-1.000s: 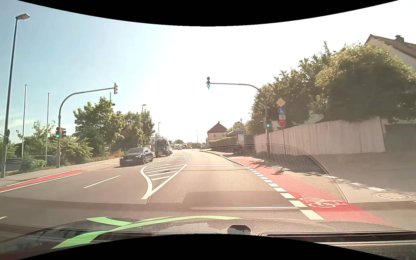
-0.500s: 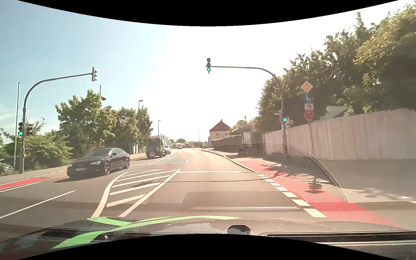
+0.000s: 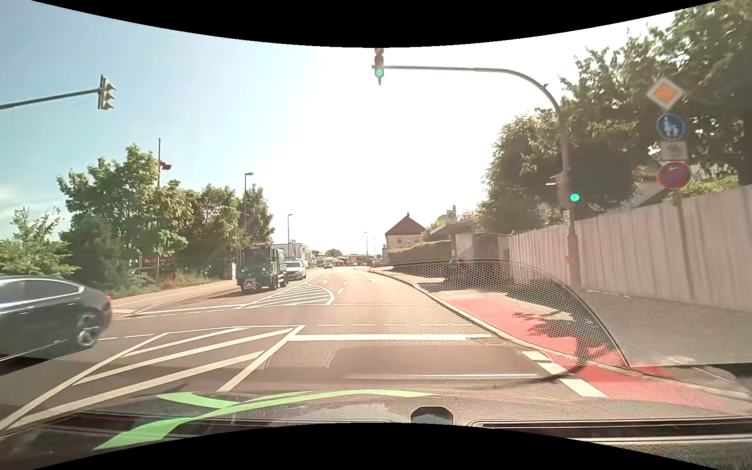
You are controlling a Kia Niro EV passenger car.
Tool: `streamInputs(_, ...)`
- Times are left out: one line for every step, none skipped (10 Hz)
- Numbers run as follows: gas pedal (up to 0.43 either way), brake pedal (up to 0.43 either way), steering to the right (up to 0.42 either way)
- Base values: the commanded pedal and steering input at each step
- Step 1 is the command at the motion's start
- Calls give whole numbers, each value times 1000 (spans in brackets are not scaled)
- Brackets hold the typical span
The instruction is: Follow the waypoints while adhering to traffic rules and regulations
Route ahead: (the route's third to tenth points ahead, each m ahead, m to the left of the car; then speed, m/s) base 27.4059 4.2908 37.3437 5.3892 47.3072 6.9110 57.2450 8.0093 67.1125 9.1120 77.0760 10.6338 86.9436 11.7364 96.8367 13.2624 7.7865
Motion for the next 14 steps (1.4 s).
streamInputs(177, 0, -25)
streamInputs(177, 0, -25)
streamInputs(189, 0, -26)
streamInputs(197, 0, -27)
streamInputs(197, 0, -28)
streamInputs(197, 0, -28)
streamInputs(197, 0, -28)
streamInputs(197, 0, -28)
streamInputs(197, 0, -27)
streamInputs(197, 0, -28)
streamInputs(197, 0, -29)
streamInputs(197, 0, -29)
streamInputs(197, 0, -27)
streamInputs(209, 0, -27)
